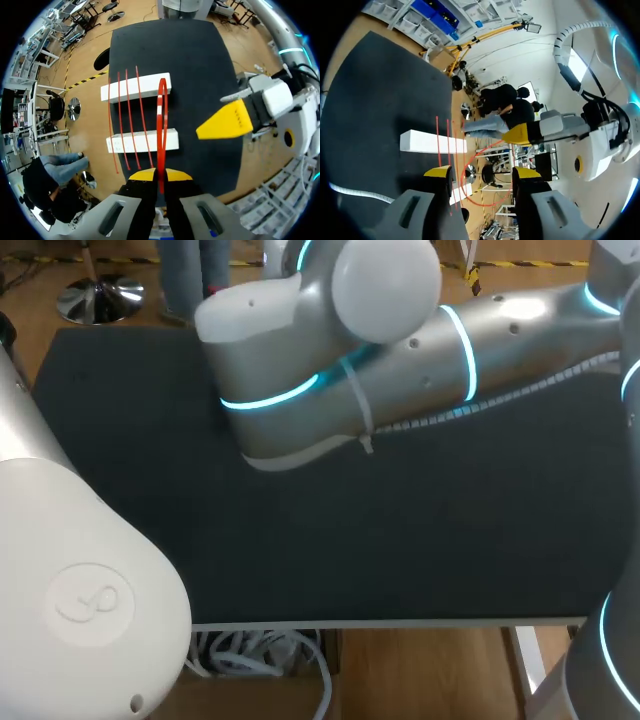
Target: Grab the tape and strap the tape.
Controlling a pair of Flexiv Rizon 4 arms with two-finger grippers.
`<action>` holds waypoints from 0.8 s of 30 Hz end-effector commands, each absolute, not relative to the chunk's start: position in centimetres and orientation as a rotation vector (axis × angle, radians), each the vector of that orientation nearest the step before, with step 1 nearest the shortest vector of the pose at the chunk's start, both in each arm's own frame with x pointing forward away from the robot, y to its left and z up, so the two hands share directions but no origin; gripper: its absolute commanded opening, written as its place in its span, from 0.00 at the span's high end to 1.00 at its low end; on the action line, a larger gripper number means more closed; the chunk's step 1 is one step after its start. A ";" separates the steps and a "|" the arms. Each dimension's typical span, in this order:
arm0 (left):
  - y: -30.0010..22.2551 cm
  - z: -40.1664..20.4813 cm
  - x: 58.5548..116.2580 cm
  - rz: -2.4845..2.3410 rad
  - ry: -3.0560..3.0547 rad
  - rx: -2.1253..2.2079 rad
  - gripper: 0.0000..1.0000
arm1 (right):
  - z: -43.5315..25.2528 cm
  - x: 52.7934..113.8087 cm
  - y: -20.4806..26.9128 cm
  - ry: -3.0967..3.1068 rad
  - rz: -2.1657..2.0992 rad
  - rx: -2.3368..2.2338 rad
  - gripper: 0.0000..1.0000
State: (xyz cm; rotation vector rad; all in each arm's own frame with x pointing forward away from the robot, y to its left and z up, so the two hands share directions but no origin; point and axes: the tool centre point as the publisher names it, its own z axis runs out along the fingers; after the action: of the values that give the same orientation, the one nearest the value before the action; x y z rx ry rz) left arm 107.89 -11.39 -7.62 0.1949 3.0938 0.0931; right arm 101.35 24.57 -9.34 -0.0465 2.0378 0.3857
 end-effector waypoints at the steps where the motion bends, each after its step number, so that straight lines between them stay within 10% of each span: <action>1: -11.4 -7.6 107.8 0.096 3.094 0.193 1.00 | -9.4 100.7 22.9 2.040 0.404 -0.053 0.52; 24: -11.4 -7.6 107.8 0.096 3.094 0.193 1.00 | -9.0 102.0 11.8 1.953 0.213 0.155 0.54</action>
State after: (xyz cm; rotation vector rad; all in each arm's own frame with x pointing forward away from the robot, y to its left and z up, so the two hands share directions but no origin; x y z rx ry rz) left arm 107.89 -11.39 -7.62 0.1948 3.0938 0.0930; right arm 101.52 12.60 -8.88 0.1570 1.9513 0.1998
